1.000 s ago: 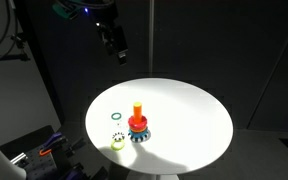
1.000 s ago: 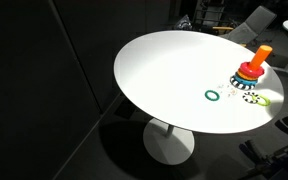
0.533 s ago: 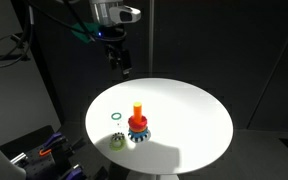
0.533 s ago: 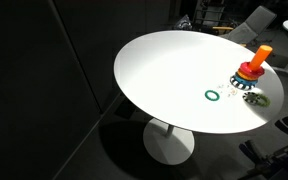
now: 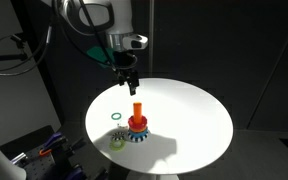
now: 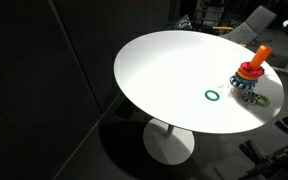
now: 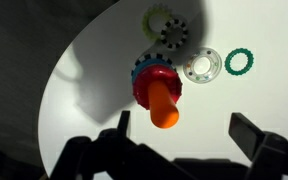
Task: Remove the red hoop from the stand
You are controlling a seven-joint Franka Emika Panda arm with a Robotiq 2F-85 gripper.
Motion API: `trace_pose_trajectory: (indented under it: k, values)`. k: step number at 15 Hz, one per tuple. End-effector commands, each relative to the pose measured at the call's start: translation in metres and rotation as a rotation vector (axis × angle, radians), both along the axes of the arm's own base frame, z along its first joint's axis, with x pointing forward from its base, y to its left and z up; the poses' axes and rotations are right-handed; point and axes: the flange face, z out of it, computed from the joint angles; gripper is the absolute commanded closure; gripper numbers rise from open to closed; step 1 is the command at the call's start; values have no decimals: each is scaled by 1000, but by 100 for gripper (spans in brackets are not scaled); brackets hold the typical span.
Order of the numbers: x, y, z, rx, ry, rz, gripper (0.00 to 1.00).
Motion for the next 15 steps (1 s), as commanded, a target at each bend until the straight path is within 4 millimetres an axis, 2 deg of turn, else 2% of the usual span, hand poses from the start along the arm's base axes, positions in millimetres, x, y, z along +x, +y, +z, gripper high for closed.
trace_pose_trajectory:
  k: [1, 10, 15]
  values:
    - [9, 6, -22, -18, -7, -20, 0]
    - [10, 5, -29, -10, 8, -6, 0]
    - [18, 5, -56, -3, 47, -12, 0]
